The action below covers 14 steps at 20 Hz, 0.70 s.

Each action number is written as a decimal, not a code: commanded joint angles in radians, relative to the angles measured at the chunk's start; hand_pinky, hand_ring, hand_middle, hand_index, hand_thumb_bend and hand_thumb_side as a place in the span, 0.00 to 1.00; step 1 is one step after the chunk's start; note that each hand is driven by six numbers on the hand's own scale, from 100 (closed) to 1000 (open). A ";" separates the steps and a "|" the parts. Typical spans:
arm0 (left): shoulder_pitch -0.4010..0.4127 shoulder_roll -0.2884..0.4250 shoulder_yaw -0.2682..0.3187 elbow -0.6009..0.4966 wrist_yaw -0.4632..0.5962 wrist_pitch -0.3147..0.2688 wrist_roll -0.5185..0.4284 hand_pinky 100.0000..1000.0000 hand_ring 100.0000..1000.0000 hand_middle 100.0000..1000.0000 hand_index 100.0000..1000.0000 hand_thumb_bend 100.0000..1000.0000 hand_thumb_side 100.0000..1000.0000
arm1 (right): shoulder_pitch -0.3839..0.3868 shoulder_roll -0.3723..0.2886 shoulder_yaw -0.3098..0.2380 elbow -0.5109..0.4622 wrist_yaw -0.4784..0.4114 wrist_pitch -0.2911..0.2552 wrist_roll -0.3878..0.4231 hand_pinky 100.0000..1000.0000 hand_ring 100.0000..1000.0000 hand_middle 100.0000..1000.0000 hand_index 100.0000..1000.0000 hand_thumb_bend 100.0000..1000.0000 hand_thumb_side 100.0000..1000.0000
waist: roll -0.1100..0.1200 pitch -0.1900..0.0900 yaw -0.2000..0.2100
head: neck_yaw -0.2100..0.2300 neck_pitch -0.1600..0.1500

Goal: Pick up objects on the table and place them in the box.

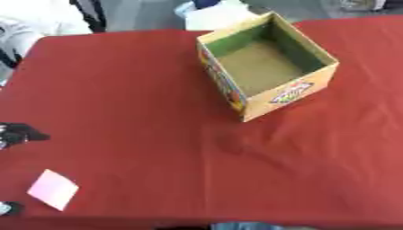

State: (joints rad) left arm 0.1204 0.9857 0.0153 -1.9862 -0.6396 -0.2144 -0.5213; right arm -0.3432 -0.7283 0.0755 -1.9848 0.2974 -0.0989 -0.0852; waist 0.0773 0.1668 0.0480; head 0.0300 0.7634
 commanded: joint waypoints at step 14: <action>-0.089 0.099 -0.069 -0.014 0.080 -0.050 -0.095 0.87 0.84 0.83 0.92 0.40 0.13 | -0.017 -0.019 0.002 -0.015 -0.011 -0.001 0.009 0.82 0.73 0.71 0.79 0.00 0.97 | -0.002 -0.004 -0.017 | 0.003 0.003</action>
State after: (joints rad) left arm 0.0410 1.0390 -0.0600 -1.9864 -0.5609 -0.2656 -0.6022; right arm -0.3447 -0.7277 0.0820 -1.9848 0.2921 -0.0993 -0.0775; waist 0.0765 0.1728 0.0312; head 0.0320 0.7633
